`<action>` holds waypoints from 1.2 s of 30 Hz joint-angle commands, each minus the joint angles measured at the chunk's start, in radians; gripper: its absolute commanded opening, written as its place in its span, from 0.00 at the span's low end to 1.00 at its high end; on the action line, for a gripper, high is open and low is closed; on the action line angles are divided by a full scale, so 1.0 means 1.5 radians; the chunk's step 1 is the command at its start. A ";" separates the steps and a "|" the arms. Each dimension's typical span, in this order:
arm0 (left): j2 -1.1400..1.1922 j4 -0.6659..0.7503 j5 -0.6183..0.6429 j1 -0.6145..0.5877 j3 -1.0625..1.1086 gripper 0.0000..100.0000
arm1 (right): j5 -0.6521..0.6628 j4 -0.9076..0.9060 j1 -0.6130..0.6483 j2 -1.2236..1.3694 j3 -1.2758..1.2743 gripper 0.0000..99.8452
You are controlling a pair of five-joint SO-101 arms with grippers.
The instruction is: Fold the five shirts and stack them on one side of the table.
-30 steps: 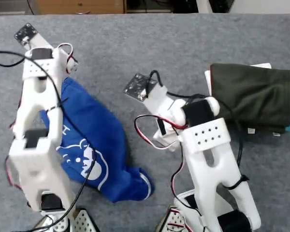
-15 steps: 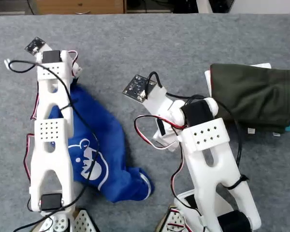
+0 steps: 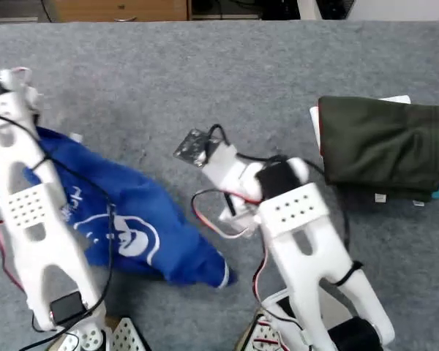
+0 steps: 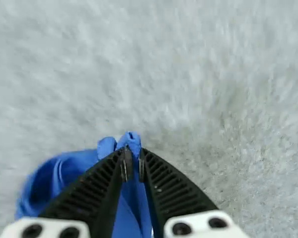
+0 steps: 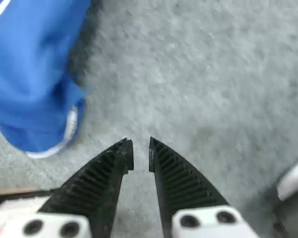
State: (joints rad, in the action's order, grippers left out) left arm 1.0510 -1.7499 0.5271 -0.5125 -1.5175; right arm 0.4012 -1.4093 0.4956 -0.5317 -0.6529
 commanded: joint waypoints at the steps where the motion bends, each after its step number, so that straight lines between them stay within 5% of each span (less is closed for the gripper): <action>1: -0.175 -0.010 -0.039 -0.049 0.113 0.02 | -0.060 0.062 0.067 -0.015 -0.013 0.09; 7: -0.445 -0.010 -0.121 -0.087 0.448 0.02 | -0.161 0.138 0.118 0.076 0.044 0.27; 13: -0.719 -0.004 -0.249 -0.105 0.811 0.02 | -0.186 0.148 0.156 0.271 0.203 0.30; 21: -0.932 0.106 -0.461 -0.321 1.175 0.02 | -0.185 0.065 0.258 0.510 0.365 0.30; 24: -0.949 0.144 -0.573 -0.402 1.262 0.02 | -0.185 0.009 0.276 0.571 0.405 0.25; 29: -0.948 0.157 -0.661 -0.482 1.338 0.02 | -0.185 -0.021 0.282 0.637 0.433 0.00; 36: -0.948 0.157 -0.662 -0.461 1.348 0.02 | -0.185 -0.040 0.220 0.632 0.457 0.00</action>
State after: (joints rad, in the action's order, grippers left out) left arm -0.3360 -1.5244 -0.4687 -1.2444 0.5155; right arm 0.1312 -1.4584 0.8945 0.4304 -0.0330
